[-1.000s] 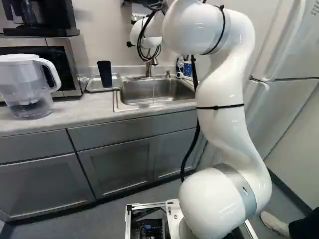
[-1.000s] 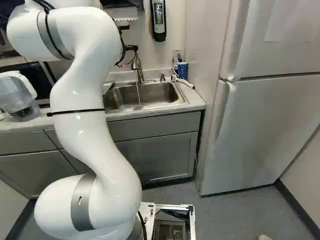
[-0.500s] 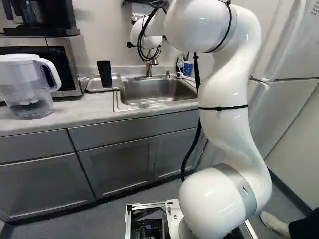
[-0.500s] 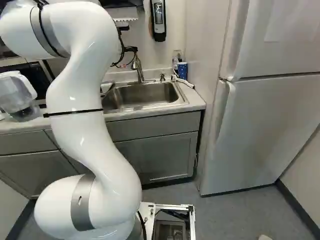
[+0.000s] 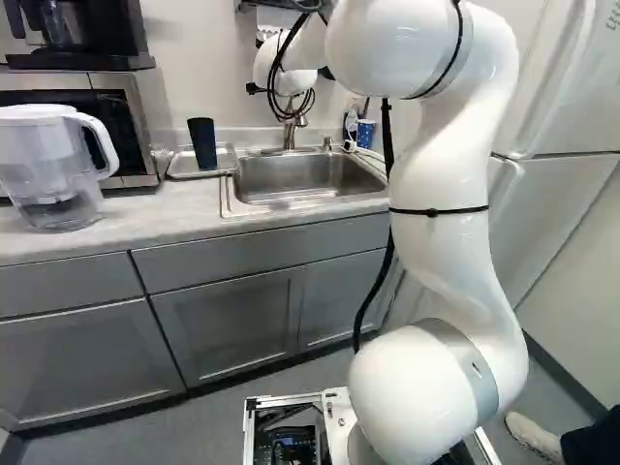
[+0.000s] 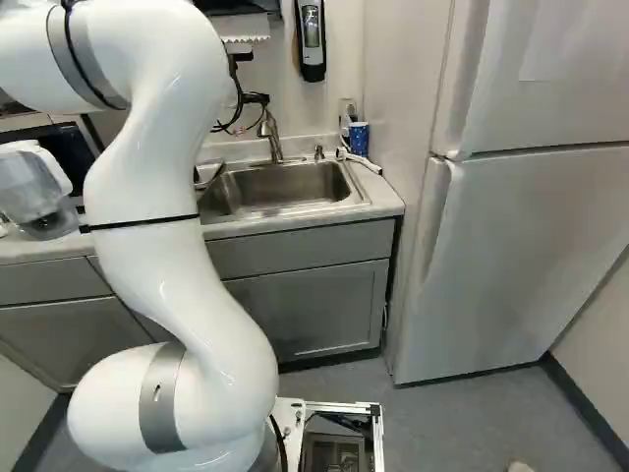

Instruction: Rinse the cup and place it in the tray

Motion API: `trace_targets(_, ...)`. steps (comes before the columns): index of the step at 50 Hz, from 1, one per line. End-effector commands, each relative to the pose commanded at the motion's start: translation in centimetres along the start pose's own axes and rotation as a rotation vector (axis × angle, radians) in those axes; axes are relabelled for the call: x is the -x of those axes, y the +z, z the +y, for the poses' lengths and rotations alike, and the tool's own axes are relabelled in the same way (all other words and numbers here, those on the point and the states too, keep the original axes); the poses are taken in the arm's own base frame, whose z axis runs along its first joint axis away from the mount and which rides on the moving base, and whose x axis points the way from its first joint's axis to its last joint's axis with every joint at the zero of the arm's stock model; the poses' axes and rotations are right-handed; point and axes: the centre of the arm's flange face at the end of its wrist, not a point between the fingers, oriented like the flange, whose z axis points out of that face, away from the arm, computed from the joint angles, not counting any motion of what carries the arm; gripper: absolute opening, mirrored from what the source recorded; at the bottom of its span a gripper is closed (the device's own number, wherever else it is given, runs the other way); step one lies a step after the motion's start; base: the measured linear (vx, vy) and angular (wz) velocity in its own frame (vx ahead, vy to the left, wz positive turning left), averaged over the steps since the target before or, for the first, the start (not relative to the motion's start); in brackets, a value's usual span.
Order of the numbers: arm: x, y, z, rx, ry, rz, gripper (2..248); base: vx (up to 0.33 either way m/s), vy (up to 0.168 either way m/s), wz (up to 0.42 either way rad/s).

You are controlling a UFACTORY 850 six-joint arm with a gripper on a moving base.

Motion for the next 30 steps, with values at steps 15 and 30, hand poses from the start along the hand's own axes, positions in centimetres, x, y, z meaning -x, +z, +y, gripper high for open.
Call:
trace_targets(15,0.00,-0.07,0.16,0.002,0.000,0.000,247,0.000,0.000,0.000)
trace_targets(30,-0.35,-0.49,0.66,0.011,0.002,0.038,247,0.000,0.000,0.000)
